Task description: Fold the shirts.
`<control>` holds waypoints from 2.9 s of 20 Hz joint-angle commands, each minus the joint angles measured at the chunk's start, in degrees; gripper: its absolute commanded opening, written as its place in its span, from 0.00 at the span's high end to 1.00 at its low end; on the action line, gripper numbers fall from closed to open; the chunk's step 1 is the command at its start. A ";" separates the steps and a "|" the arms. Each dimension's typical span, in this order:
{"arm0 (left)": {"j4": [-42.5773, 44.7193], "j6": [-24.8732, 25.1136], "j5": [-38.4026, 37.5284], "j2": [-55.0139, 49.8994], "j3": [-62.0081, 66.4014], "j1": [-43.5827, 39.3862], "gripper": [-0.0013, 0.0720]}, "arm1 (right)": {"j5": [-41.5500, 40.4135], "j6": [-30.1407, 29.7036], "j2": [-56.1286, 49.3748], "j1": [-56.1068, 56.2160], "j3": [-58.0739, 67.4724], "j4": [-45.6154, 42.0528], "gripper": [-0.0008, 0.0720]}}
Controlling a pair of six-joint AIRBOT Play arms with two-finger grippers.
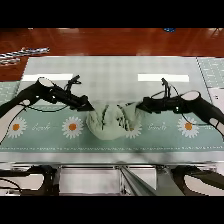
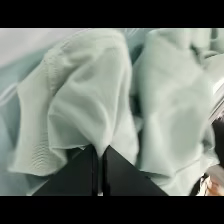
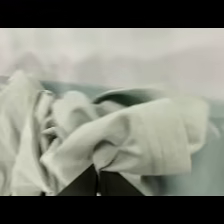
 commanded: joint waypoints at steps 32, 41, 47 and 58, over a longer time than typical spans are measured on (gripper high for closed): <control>13.64 -12.70 -3.28 59.84 -18.51 21.97 0.96 | 17.46 26.91 28.74 0.52 17.94 -51.78 0.96; 0.79 -2.99 21.07 14.14 -6.62 14.43 0.96 | 5.75 26.08 -8.15 -3.87 34.97 -44.37 0.96; 12.66 -7.52 -4.04 -5.16 16.02 12.83 0.29 | 13.40 25.03 -13.20 -11.15 42.16 -38.64 0.43; 15.45 -4.94 -3.67 20.00 -22.99 34.29 0.29 | 10.38 18.01 13.20 -30.71 -0.83 -35.28 0.43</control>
